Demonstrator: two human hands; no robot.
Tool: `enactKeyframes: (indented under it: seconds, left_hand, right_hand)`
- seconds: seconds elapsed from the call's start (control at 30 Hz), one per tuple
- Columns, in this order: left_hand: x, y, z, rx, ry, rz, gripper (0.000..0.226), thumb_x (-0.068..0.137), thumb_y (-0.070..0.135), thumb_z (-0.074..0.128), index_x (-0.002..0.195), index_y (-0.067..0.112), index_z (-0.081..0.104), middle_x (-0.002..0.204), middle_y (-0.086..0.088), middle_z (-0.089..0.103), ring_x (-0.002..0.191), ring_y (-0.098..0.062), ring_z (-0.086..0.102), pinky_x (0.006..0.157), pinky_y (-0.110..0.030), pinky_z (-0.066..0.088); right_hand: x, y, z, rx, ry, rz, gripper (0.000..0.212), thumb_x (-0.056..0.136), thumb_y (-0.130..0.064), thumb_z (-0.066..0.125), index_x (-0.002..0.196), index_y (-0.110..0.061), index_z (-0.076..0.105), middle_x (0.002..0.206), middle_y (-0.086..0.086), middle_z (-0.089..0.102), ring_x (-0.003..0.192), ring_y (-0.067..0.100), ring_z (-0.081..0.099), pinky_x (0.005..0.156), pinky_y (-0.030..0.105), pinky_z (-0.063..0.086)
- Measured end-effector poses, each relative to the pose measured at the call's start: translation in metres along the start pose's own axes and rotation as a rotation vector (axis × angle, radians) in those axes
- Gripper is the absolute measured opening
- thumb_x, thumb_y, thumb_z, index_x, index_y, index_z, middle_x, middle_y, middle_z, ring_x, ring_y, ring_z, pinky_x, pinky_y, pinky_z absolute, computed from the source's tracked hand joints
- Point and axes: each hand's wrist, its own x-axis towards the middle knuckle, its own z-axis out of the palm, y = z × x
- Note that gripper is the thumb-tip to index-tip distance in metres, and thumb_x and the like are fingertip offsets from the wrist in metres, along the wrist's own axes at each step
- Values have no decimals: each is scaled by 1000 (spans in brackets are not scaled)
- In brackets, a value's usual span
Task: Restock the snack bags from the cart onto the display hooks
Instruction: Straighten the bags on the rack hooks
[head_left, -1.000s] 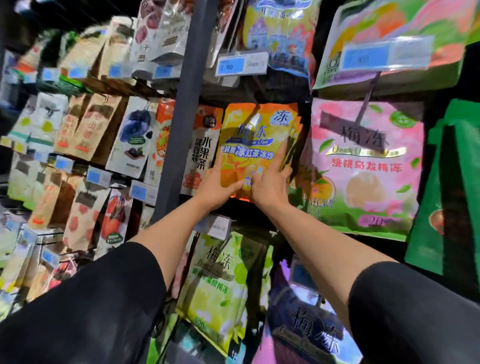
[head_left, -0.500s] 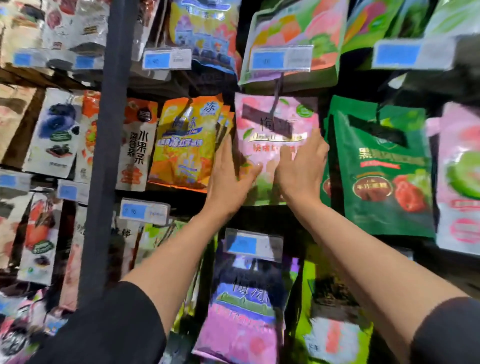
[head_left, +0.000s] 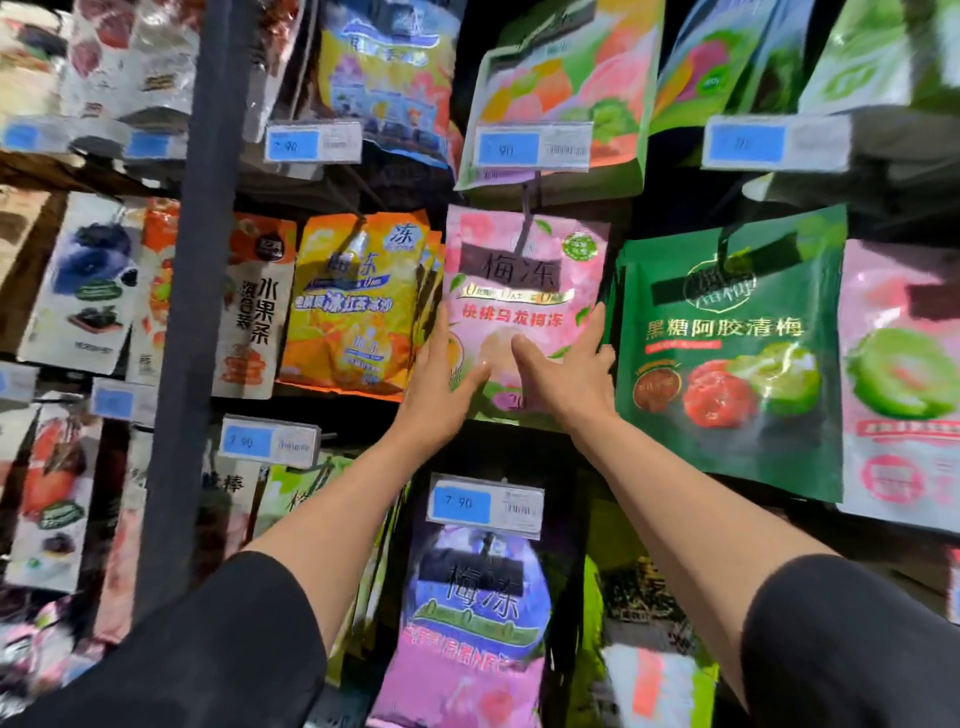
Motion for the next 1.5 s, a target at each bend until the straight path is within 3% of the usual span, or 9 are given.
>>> enactKeyframes:
  seconds: [0.2, 0.37, 0.53, 0.67, 0.83, 0.93, 1.03, 1.37, 1.5]
  left_hand:
    - [-2, -5, -4, -61, -44, -46, 103, 79, 51, 68, 150, 44, -6, 157, 8, 26, 141, -11, 30, 115, -42, 31]
    - [-9, -2, -2, -69, 17, -47, 107, 76, 42, 77, 152, 39, 2, 154, 8, 33, 140, -11, 34, 113, -40, 34]
    - [-22, 22, 6, 63, 359, 2, 105, 68, 45, 82, 151, 19, 25, 149, -5, 38, 137, -15, 35, 106, -17, 27]
    - [-28, 66, 28, 51, 526, 221, 73, 81, 37, 71, 142, 8, 42, 144, -10, 45, 135, -19, 40, 111, -22, 30]
    - [-19, 117, 82, -13, 298, 387, 56, 86, 20, 64, 134, -3, 49, 138, -18, 50, 131, -27, 45, 111, -29, 32]
    - [-16, 129, 110, -6, 54, 230, 70, 89, 31, 64, 147, 5, 34, 154, -17, 29, 145, -25, 23, 113, -19, 13]
    - [-19, 123, 128, 60, -65, 124, 85, 85, 57, 55, 153, 19, 21, 160, -13, 14, 148, -20, 10, 117, -32, 13]
    - [-36, 127, 134, 112, -90, 48, 88, 84, 58, 58, 153, 34, 9, 162, -2, 1, 149, -17, 4, 117, -39, 15]
    - [-43, 134, 138, 150, -28, 53, 81, 88, 55, 57, 153, 32, 15, 162, -3, 6, 149, -17, 2, 117, -41, 15]
  right_hand:
    - [-2, 5, 6, 30, 13, -90, 105, 88, -53, 59, 151, -19, -17, 157, 13, 24, 142, 33, 28, 108, 44, 32]
    - [-6, 6, 6, 0, 48, -109, 101, 90, -51, 57, 152, -17, -14, 156, 18, 21, 137, 36, 34, 105, 43, 35]
    - [-37, 4, -3, -83, 117, -299, 76, 98, -28, 49, 153, -8, 0, 161, 14, 5, 148, 26, 8, 118, 35, 11]
    - [-65, 8, -33, -106, 348, -646, 56, 97, -21, 46, 147, 0, 30, 152, 20, 32, 142, 31, 28, 117, 38, 23]
    - [-50, 32, -108, -284, 647, -487, 66, 89, -30, 55, 146, -5, 34, 150, 19, 34, 141, 32, 30, 117, 46, 22]
    - [-35, 60, -142, -329, 486, -231, 87, 88, -40, 62, 153, -11, 13, 156, 17, 20, 143, 32, 21, 117, 43, 19]
    - [-27, 87, -159, -138, 294, -151, 95, 87, -43, 64, 155, -16, 3, 158, 12, 15, 144, 27, 20, 114, 35, 19]
    - [-21, 109, -151, 95, 207, -186, 98, 80, -64, 55, 154, -22, 6, 158, 2, 25, 142, 22, 30, 112, 50, 32]
    - [-26, 111, -157, 76, 232, -231, 89, 83, -60, 54, 152, -18, 16, 153, 4, 33, 138, 21, 35, 115, 37, 28]
